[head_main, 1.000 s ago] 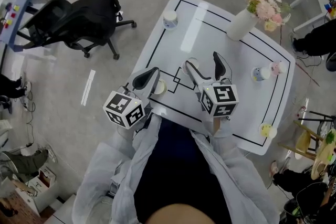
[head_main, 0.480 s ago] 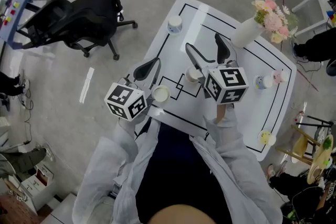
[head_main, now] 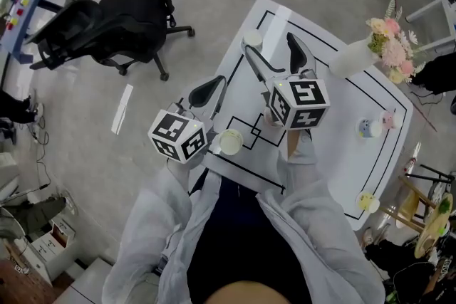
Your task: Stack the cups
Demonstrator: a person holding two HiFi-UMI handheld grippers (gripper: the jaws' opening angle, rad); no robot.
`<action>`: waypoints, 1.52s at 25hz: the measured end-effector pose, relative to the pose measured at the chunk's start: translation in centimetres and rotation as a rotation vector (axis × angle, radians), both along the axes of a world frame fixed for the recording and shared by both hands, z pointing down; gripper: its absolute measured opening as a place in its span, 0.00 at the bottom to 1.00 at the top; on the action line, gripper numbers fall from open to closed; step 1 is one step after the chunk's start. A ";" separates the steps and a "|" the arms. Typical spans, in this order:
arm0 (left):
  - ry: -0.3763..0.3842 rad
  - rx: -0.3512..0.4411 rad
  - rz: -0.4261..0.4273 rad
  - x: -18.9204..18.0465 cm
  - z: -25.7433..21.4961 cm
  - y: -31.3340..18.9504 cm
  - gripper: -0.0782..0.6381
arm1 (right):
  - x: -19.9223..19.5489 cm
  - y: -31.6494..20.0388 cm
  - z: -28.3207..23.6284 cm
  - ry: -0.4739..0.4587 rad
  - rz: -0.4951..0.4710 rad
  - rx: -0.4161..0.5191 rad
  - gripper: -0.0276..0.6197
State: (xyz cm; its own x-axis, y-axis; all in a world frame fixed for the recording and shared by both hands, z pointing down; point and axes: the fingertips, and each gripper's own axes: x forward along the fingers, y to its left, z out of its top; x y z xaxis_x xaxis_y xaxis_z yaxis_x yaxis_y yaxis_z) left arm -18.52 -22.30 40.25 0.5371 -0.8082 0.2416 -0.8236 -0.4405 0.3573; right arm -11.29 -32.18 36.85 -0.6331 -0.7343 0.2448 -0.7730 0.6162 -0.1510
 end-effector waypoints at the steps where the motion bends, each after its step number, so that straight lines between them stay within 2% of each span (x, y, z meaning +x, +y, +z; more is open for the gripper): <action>1: -0.003 -0.004 0.002 -0.1 0.3 -0.3 0.10 | -0.5 -0.5 0.6 0.006 0.004 -0.008 0.70; 6: -0.013 -0.029 0.006 -1.2 1.8 -1.7 0.10 | -2.2 -2.6 4.6 0.071 0.038 -0.060 0.70; 11: 0.000 -0.060 -0.019 -2.9 3.6 -2.6 0.10 | -3.5 -3.5 9.2 0.131 0.057 -0.158 0.68; 17: 0.011 -0.086 -0.039 -3.9 5.2 -2.8 0.10 | -4.0 -4.9 11.7 0.194 0.092 -0.184 0.66; 22: 0.017 -0.106 -0.042 -4.5 6.1 -2.6 0.10 | -4.0 -5.7 13.5 0.215 0.114 -0.219 0.54; 24: 0.019 -0.111 -0.044 -4.6 6.3 -2.5 0.10 | -3.8 -5.9 13.8 0.217 0.125 -0.220 0.45; 32: 0.026 -0.109 -0.043 -4.7 6.0 -2.0 0.10 | -4.1 -6.2 11.1 0.190 0.114 -0.168 0.47; 38: -0.010 -0.054 -0.004 -3.7 3.2 -1.3 0.10 | -3.6 -5.3 7.2 0.175 0.111 -0.118 0.47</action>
State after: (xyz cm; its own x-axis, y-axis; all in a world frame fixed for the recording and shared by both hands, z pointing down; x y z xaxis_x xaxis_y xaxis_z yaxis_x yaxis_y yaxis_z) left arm -22.25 -23.65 43.49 0.5308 -0.7963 0.2900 -0.8292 -0.4173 0.3718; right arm -14.93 -37.48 44.00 -0.4908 -0.7568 0.4318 -0.8555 0.5125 -0.0742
